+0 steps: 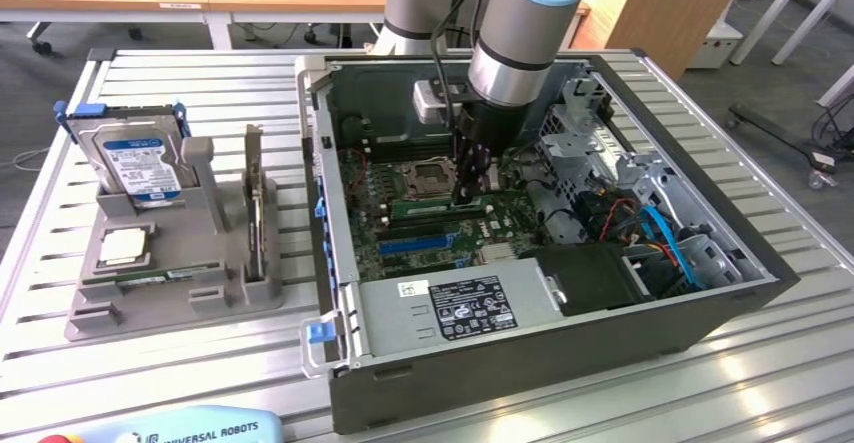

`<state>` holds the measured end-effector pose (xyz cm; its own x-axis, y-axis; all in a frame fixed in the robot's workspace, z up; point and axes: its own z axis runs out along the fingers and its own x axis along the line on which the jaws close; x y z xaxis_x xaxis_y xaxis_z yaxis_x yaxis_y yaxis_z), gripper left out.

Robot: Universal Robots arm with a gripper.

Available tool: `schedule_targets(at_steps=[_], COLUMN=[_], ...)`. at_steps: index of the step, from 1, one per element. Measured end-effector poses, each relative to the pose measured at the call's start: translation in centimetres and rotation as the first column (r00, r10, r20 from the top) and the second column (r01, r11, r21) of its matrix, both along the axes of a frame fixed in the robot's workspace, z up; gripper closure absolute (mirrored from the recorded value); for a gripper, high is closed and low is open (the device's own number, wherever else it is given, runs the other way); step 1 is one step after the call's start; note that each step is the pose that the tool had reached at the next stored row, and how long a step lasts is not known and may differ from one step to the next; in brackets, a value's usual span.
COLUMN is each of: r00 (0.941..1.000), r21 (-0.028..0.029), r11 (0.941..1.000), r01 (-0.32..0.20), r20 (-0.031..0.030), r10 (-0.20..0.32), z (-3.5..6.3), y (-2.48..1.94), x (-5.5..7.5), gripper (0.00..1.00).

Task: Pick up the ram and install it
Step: 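Insert the ram into the slot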

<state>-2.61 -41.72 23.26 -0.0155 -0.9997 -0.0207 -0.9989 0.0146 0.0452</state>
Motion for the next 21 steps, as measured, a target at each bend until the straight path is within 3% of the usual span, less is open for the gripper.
schedule_targets(at_steps=[21], r00=[1.0000], r21=[-0.0001], r11=[1.0000], r01=[0.000], r20=[0.0000], r10=[0.000], z=[-0.11], y=[0.06], x=[-0.01], gripper=[0.88])
